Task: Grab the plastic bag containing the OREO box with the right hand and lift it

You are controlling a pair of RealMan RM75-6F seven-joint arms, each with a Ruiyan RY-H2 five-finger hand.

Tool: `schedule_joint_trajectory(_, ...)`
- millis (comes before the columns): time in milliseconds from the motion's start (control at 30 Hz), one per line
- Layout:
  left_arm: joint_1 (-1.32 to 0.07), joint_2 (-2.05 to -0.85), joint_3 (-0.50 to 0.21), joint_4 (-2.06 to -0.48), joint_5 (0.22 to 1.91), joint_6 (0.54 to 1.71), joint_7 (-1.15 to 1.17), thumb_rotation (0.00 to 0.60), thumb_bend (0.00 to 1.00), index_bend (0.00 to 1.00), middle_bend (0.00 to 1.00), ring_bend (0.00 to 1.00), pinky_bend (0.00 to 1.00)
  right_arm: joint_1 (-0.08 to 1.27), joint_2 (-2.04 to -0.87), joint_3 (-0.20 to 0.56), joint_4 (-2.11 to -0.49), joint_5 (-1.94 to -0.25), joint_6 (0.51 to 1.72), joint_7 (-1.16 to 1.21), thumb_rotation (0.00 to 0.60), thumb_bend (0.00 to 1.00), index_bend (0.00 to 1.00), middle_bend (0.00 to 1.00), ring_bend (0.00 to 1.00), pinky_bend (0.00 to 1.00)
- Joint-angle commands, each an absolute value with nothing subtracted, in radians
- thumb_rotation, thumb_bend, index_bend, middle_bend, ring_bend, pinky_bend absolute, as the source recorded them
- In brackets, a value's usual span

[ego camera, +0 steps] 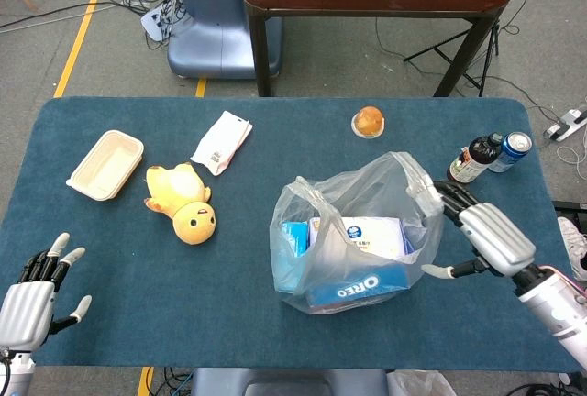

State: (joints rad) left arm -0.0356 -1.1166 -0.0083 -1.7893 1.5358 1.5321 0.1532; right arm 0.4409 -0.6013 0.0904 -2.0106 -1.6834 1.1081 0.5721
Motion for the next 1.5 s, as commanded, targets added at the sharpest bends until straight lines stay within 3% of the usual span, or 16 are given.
schedule_joint_trajectory(33, -0.031, -1.115, -0.008, -1.791, 1.535, 1.538, 0.151, 0.6, 0.27, 0.19, 0.04, 0.09, 0.09, 0.492, -0.613, 0.105, -2.028, -1.737, 1.066, 0.637, 0.53, 0.0, 0.02, 0.17, 0.04, 0.06)
schedule_joint_trajectory(233, -0.02, -1.11, -0.004, -1.788, 1.532, 1.549, 0.147, 0.6, 0.27, 0.19, 0.04, 0.09, 0.09, 0.548, -0.642, 0.088, -2.007, -1.823, 1.045, 0.784, 0.529, 0.0, 0.02, 0.18, 0.04, 0.06)
schedule_joint_trajectory(467, -0.015, -1.107, -0.003, -1.787, 1.531, 1.55, 0.144, 0.6, 0.27, 0.19, 0.04, 0.09, 0.09, 0.581, -0.722, 0.059, -1.918, -1.899, 1.103, 0.938, 0.546, 0.0, 0.05, 0.21, 0.04, 0.06)
schedule_joint_trajectory(1500, -0.004, -1.092, -0.004, -1.8, 1.538, 1.565, 0.152, 0.6, 0.27, 0.2, 0.04, 0.09, 0.09, 0.788, -0.928, 0.032, -1.918, -1.874, 1.112, 1.309, 0.55, 0.0, 0.05, 0.22, 0.04, 0.06)
